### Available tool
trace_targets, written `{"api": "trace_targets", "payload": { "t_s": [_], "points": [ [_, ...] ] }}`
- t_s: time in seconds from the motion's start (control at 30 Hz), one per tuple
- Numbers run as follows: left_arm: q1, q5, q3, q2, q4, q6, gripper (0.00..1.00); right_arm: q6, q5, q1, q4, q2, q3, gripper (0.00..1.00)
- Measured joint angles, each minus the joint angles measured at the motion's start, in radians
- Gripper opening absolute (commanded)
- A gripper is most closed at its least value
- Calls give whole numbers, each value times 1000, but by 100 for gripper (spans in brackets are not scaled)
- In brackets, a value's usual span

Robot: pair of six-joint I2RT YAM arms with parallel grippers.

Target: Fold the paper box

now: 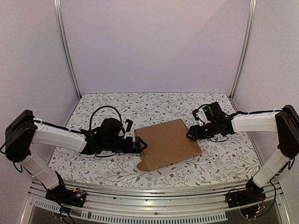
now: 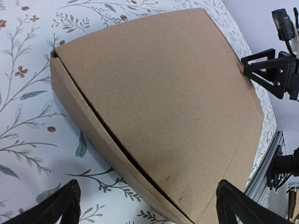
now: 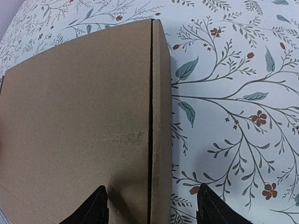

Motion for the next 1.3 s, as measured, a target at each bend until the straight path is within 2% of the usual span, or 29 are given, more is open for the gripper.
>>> {"api": "trace_targets", "payload": {
  "t_s": [0.2,0.73,0.93,1.03,1.3],
  "points": [
    [17,68,-12,13,39,-31,100,16,-62,-12,-25,39,35,52],
    [85,104,-112,0,95,-80,100,65,-156,-73,2,149,125,25],
    [101,111,-134,0,127,-96,99,85,-181,-73,30,158,127,6],
    [113,123,-158,0,158,-112,100,87,-186,-74,40,158,127,0],
    [143,190,-191,10,301,-177,99,90,-195,-76,73,157,108,0]
  ]
}}
